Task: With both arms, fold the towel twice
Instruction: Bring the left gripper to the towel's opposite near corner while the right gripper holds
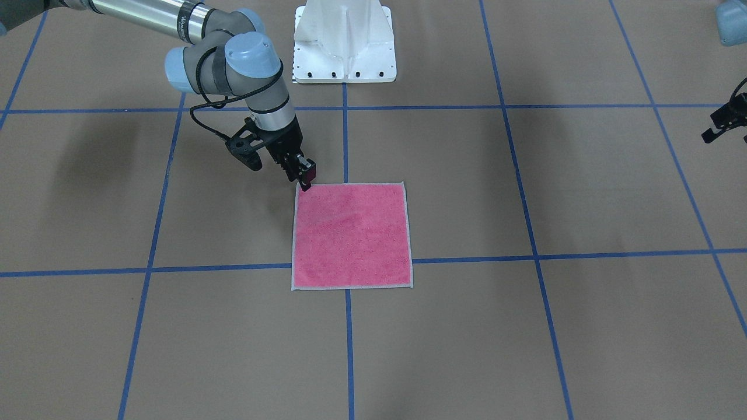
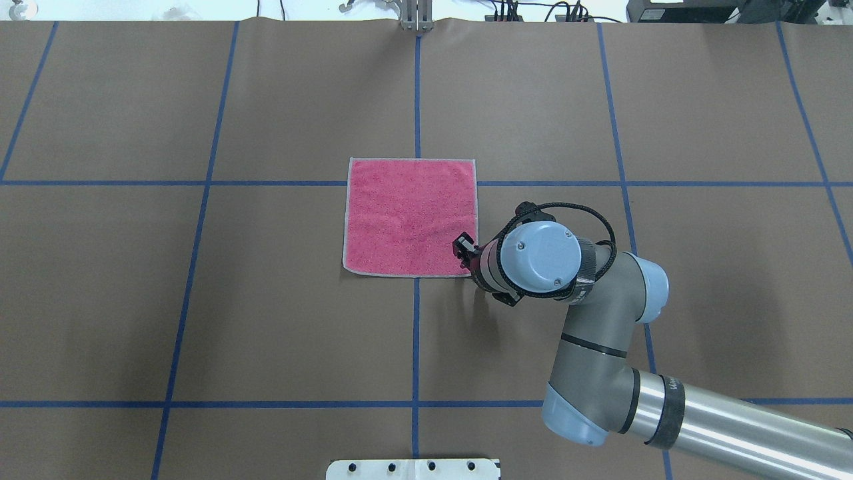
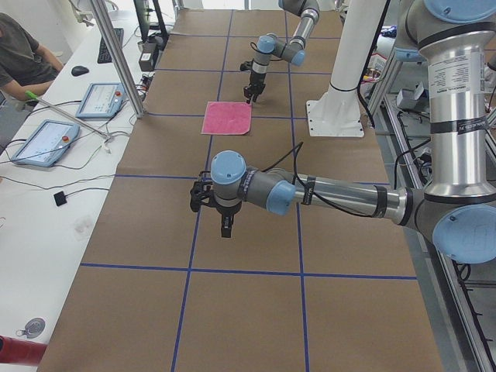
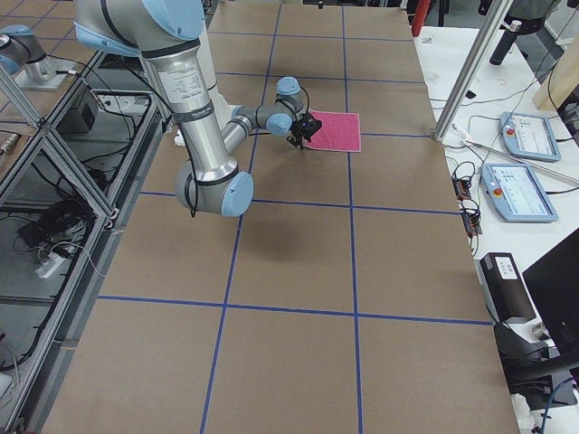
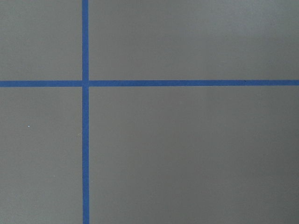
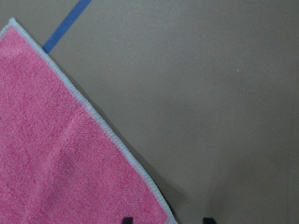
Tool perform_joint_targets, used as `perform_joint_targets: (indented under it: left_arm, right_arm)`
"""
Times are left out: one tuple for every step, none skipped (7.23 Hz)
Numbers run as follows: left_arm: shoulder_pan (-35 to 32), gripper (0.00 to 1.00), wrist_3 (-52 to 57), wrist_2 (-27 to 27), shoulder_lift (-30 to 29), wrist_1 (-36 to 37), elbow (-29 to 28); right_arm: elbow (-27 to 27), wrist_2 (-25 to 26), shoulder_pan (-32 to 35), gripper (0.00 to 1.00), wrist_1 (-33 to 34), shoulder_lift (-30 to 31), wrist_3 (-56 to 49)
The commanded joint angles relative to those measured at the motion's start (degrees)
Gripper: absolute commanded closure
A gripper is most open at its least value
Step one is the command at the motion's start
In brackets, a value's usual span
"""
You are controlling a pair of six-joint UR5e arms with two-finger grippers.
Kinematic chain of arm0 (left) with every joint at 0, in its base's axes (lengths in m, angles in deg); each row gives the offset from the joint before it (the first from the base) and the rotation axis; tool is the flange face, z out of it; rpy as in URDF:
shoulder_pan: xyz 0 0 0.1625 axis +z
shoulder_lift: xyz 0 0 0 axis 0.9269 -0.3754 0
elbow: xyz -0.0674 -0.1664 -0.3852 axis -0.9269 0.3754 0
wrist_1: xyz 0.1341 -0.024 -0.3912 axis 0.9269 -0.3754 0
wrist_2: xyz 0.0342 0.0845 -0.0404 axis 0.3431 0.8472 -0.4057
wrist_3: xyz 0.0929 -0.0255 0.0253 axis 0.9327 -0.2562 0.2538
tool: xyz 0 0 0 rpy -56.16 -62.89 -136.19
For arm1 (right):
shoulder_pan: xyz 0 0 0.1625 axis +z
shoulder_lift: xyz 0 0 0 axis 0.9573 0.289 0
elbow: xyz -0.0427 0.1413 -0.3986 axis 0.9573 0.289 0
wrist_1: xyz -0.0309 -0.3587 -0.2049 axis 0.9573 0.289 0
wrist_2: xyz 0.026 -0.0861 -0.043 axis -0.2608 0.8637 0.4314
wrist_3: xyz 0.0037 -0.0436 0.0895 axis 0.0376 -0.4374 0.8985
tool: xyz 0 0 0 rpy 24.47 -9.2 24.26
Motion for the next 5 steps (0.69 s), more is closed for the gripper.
perform_joint_targets:
  left_arm:
    - [0.0,0.0,0.0,-0.4,0.0,0.0,0.0]
    - [0.0,0.0,0.0,-0.4,0.0,0.0,0.0]
    - [0.0,0.0,0.0,-0.4,0.0,0.0,0.1]
    - [0.0,0.0,0.0,-0.5,0.0,0.0,0.1]
    - [0.0,0.0,-0.1,-0.5,0.0,0.0,0.1]
  right_arm:
    - [0.0,0.2,0.0,0.51,0.0,0.0,0.0]
    - [0.0,0.3,0.0,0.57,0.0,0.0,0.0]
    - [0.0,0.6,0.0,0.61,0.1,-0.3,0.0]
    - [0.0,0.6,0.0,0.7,0.1,-0.3,0.0]
    - [-0.1,0.6,0.0,0.91,0.1,-0.3,0.0]
